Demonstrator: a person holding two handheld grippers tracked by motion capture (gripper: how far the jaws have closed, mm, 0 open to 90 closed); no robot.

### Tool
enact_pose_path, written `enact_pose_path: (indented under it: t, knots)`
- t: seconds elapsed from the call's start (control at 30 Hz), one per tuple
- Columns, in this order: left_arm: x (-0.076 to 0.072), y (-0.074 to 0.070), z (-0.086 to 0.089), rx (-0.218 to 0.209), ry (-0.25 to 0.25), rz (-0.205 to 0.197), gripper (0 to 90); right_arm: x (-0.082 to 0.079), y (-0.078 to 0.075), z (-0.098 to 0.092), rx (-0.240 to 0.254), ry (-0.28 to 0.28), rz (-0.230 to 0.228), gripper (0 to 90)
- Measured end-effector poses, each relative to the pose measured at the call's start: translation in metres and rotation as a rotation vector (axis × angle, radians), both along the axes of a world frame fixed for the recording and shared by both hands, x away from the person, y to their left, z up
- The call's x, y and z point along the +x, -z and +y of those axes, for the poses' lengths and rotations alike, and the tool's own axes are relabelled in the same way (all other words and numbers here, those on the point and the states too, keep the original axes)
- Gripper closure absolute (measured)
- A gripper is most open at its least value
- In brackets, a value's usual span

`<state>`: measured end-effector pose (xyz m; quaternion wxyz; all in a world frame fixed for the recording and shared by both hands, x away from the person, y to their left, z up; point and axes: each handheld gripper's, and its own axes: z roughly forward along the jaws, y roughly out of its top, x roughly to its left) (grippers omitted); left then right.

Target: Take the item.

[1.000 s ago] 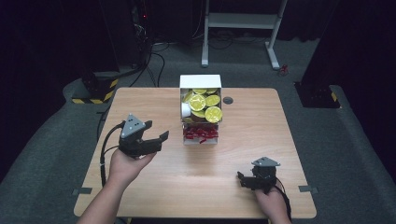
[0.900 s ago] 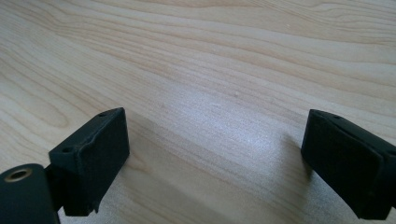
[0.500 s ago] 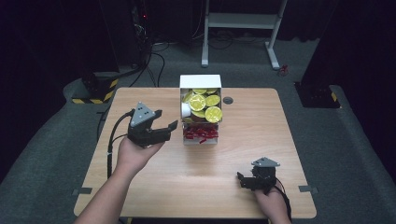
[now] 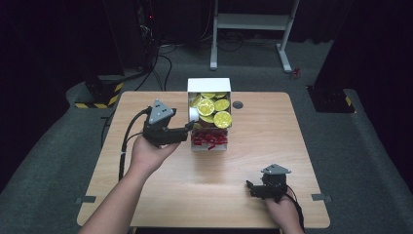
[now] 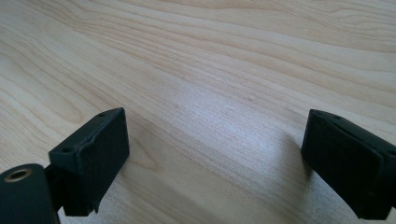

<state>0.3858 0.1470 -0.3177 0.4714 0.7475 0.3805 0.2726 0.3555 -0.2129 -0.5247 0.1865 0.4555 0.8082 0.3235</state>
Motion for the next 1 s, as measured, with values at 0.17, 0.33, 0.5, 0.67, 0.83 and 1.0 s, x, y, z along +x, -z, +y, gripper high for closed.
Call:
enact_pose_path:
  t: [0.17, 0.33, 0.5, 0.67, 0.83, 1.0]
  knots:
    - [0.004, -0.001, -0.009, 0.011, 0.014, -0.004, 25.2, -0.002, 0.000, 0.000, -0.001, -0.004, -0.001, 7.6]
    - [0.011, -0.003, -0.015, -0.009, 0.022, -0.007, 25.2, -0.002, 0.000, 0.000, 0.000, -0.004, -0.001, 7.6]
    - [0.018, 0.000, -0.025, 0.013, 0.029, -0.006, 25.5, -0.001, 0.000, 0.000, 0.000, -0.011, 0.001, 7.6]
    - [0.023, -0.001, -0.029, 0.003, 0.036, 0.006, 26.0, -0.001, 0.000, 0.000, 0.000, -0.012, 0.000, 7.6]
    - [0.030, -0.005, -0.033, -0.027, 0.037, -0.002, 26.6, -0.003, 0.000, 0.000, 0.001, -0.014, 0.004, 7.6]
    - [0.035, -0.006, -0.039, -0.014, 0.039, -0.007, 26.7, -0.003, 0.000, 0.000, 0.001, -0.016, 0.004, 7.6]
